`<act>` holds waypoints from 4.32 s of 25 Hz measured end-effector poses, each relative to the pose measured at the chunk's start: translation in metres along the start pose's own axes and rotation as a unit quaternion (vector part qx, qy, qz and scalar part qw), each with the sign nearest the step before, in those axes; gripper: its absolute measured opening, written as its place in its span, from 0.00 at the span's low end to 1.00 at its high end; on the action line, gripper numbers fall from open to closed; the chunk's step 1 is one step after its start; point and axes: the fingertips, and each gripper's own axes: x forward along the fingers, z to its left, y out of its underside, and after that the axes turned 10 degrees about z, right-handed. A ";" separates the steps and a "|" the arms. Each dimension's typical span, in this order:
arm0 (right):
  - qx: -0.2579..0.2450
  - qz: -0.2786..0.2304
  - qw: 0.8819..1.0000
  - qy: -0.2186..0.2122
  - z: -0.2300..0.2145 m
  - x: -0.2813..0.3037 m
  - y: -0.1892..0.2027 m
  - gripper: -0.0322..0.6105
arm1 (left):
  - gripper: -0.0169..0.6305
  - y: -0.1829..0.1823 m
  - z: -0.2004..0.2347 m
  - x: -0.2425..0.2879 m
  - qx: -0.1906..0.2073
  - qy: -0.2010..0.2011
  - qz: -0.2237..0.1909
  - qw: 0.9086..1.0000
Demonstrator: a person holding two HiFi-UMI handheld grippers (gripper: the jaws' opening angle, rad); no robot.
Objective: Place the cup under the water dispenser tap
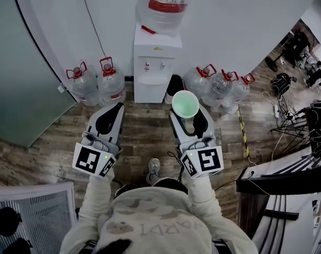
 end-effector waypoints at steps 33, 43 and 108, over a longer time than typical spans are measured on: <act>0.008 0.019 0.996 -0.083 -0.117 0.153 0.027 0.50 | 0.03 0.005 0.057 0.163 0.014 -0.053 0.010 0.998; 0.012 0.029 0.997 -0.066 -0.131 0.229 0.030 0.50 | 0.03 0.009 0.121 0.218 0.011 -0.024 0.013 1.000; 0.083 0.244 0.966 0.011 -0.165 0.478 0.475 0.50 | 0.03 0.295 0.279 0.350 -0.053 0.091 0.160 0.982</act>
